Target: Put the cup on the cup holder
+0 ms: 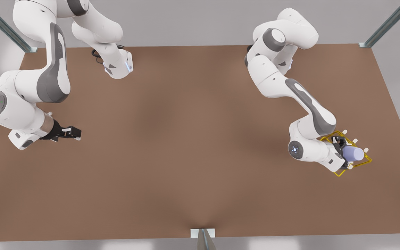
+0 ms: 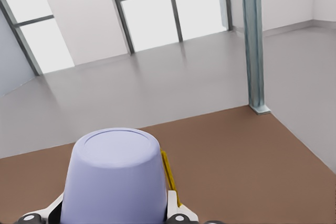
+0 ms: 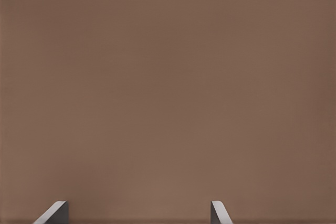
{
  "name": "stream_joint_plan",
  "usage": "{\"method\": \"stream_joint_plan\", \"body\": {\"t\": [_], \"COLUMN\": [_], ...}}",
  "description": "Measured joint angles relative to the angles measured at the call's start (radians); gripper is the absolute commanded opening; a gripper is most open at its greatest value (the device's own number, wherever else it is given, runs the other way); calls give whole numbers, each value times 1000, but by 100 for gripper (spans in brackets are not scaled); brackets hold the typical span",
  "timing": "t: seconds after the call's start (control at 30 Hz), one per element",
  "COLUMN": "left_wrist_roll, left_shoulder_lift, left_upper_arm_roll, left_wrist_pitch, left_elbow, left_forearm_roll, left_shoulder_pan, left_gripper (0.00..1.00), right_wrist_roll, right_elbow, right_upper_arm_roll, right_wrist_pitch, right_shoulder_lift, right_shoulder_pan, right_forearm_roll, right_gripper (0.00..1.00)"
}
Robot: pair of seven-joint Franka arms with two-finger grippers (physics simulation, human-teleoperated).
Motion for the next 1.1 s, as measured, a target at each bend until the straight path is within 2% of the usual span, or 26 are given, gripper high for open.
{"method": "stream_joint_plan", "body": {"t": [0.13,0.3,0.6,0.77,0.97,1.0,1.03,1.1], "left_wrist_roll": [-32,-76,-163,-220,-294,-305,-316,-335], "left_shoulder_lift": [20,41,57,64,70,74,76,86], "left_upper_arm_roll": [7,6,-5,-6,-7,-7,-8,-8], "left_wrist_pitch": [14,78,133,168,190,197,203,213], "left_elbow": [-24,-161,-261,-289,-287,-287,-287,-287], "left_forearm_roll": [0,-4,-10,-8,-8,-8,-7,-6], "left_shoulder_pan": [-6,-84,-177,-202,-199,-196,-194,-192], "left_gripper": [64,64,64,64,69,74,100,100], "right_wrist_roll": [-1,-2,-3,-3,-4,-4,-4,-4], "right_elbow": [0,0,0,0,0,0,0,0], "right_upper_arm_roll": [0,0,0,0,0,0,0,0], "right_wrist_pitch": [0,1,1,1,2,2,2,3], "right_shoulder_lift": [0,0,0,1,2,2,2,2], "right_shoulder_pan": [0,0,0,0,0,0,0,0], "right_forearm_roll": [0,0,0,1,1,1,1,1], "right_gripper": [100,100,100,100,100,100,100,100]}}
